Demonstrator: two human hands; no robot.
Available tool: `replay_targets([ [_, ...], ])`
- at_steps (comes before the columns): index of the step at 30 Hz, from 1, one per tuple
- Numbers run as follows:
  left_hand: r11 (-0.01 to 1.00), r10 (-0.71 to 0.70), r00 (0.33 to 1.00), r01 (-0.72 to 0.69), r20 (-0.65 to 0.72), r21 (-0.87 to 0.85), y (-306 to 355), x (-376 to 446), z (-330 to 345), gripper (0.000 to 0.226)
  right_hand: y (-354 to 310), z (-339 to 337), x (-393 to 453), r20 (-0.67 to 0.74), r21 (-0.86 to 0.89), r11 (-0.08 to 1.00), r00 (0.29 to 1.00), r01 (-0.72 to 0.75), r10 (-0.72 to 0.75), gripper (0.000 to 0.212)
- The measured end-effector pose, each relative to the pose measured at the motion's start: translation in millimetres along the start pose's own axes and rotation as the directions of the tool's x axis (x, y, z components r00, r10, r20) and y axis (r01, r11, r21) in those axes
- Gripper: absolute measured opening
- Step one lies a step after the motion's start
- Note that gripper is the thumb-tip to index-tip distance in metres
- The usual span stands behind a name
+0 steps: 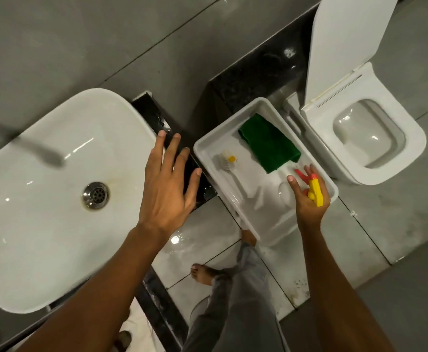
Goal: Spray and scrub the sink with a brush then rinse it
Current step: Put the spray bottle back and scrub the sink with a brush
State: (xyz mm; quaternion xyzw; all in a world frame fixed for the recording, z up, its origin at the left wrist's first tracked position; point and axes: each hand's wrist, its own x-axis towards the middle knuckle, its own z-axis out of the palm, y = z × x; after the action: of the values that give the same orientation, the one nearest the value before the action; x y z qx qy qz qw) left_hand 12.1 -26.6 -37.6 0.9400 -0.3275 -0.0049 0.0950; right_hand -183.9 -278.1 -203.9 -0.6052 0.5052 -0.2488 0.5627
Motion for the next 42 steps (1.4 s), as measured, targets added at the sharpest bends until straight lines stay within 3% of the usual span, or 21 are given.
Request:
replay_targets([
  [3, 1.0, 0.0, 1.0, 0.0, -0.019, -0.003, -1, -1, 1, 0.054, 12, 2, -26, -0.251, 0.081, 0.992, 0.961, -0.102, 0.119, 0.079],
  [6, 1.0, -0.009, 1.0, 0.009, -0.024, -0.007, -2, 0, -2, 0.055, 20, 18, -60, -0.389, 0.095, 0.954, 0.871, -0.285, 0.299, 0.063],
  [8, 1.0, -0.009, 1.0, 0.009, -0.021, -0.007, -1, 1, -2, 0.055, 20, 34, -82, -0.333, -0.01, 0.942, 0.889, -0.336, 0.314, 0.057],
  [12, 1.0, -0.013, 1.0, 0.013, -0.02, 0.008, -2, 0, 0, 0.056, 8, 76, -86, 0.052, -0.217, 0.944, 0.963, -0.248, 0.265, 0.031],
  [14, 1.0, -0.011, 1.0, 0.011, -0.024, 0.012, -2, 0, 1, 0.056, 2, 96, -72, 0.187, -0.367, 0.916, 0.951, -0.163, 0.245, 0.038],
  [17, 1.0, -0.023, 1.0, 0.023, -0.018, 0.015, -1, 1, -1, 0.056, -2, 117, -50, 0.259, -0.594, 0.8, 0.92, -0.089, 0.294, 0.046],
  [21, 0.999, -0.038, 0.999, 0.038, -0.009, -0.005, 2, 0, -2, 0.055, -3, 129, -33, 0.284, -0.752, 0.659, 0.887, -0.03, 0.364, 0.037],
  [26, 0.998, -0.052, 0.999, 0.052, -0.014, -0.022, 2, 1, -3, 0.054, -9, 136, -37, 0.39, -0.753, 0.652, 0.857, 0.087, 0.336, 0.037],
  [30, 0.999, -0.051, 0.999, 0.051, -0.019, -0.018, 1, 0, -4, 0.054, -23, 136, -47, 0.389, -0.669, 0.743, 0.852, 0.0, 0.351, 0.04],
  [36, 0.997, -0.073, 0.996, 0.075, 0.06, -0.026, 2, -1, -9, 0.06, -59, 124, -61, 0.405, -0.637, 0.771, 0.844, -0.016, 0.352, 0.044],
  [42, 0.973, -0.099, 0.992, 0.082, -0.073, -0.214, -5, -17, -32, 0.069, -145, 112, -65, 0.366, -0.587, 0.79, 0.929, 0.178, 0.062, 0.051],
])
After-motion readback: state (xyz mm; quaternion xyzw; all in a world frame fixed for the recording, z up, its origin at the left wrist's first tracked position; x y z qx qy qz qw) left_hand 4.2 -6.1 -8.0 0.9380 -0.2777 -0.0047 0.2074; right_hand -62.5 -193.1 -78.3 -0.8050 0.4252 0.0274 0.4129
